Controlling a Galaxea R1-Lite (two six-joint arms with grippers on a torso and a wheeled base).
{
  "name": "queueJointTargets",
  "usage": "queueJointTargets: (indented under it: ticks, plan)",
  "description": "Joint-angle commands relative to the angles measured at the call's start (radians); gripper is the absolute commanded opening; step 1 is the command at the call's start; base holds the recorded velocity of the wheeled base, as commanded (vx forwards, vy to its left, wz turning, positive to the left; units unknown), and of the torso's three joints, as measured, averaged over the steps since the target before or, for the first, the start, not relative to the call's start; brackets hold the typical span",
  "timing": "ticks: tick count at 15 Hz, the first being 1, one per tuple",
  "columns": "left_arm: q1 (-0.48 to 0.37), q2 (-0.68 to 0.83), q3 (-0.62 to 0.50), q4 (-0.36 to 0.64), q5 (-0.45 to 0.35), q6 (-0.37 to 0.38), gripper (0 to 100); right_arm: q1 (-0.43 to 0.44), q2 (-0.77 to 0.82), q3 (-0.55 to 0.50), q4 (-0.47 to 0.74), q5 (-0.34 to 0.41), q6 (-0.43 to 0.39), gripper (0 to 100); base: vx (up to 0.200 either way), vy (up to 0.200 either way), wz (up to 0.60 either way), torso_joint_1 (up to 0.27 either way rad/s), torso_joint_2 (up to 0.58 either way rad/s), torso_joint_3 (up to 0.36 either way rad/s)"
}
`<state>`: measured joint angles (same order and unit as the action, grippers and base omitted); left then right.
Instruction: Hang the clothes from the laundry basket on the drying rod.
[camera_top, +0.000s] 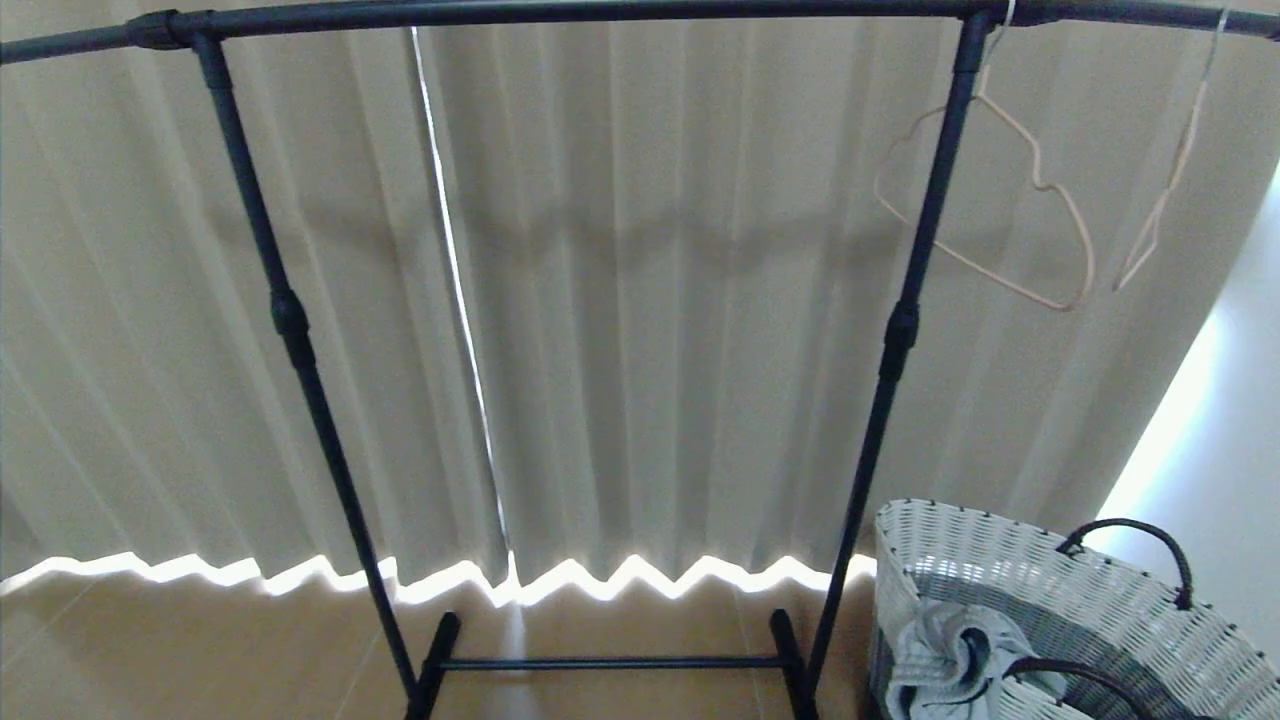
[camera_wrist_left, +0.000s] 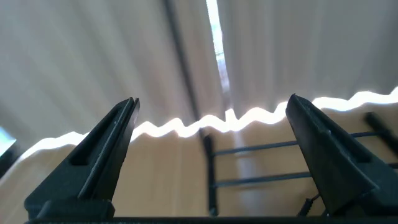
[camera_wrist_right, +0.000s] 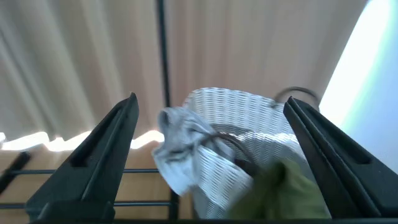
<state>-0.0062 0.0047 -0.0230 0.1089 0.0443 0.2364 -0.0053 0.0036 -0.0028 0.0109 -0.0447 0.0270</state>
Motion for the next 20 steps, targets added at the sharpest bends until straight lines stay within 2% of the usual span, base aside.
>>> queueJointTargets:
  ticks: [1,8,18,20]
  plan:
    - [-0.001,0.0,0.0,0.0,0.0,0.0,100,-0.001,0.001,0.0,0.0,0.0,0.001,100,0.0,0.0,0.0,0.0,0.0,0.0]
    - [0.0,0.0,0.0,0.0,0.0,0.0,100,-0.001,0.001,0.0,0.0,0.0,-0.001,100,0.0,0.0,0.0,0.0,0.0,0.0]
    - [0.0,0.0,0.0,0.0,0.005,-0.005,100,-0.001,0.001,0.0,0.0,0.002,-0.002,100,0.0,-0.2,0.0,0.0,0.0,0.002]
    - [-0.001,0.0,0.0,0.0,0.006,-0.005,100,-0.001,0.001,0.001,-0.002,-0.001,0.001,100,0.0,0.0,0.0,0.0,0.0,0.0]
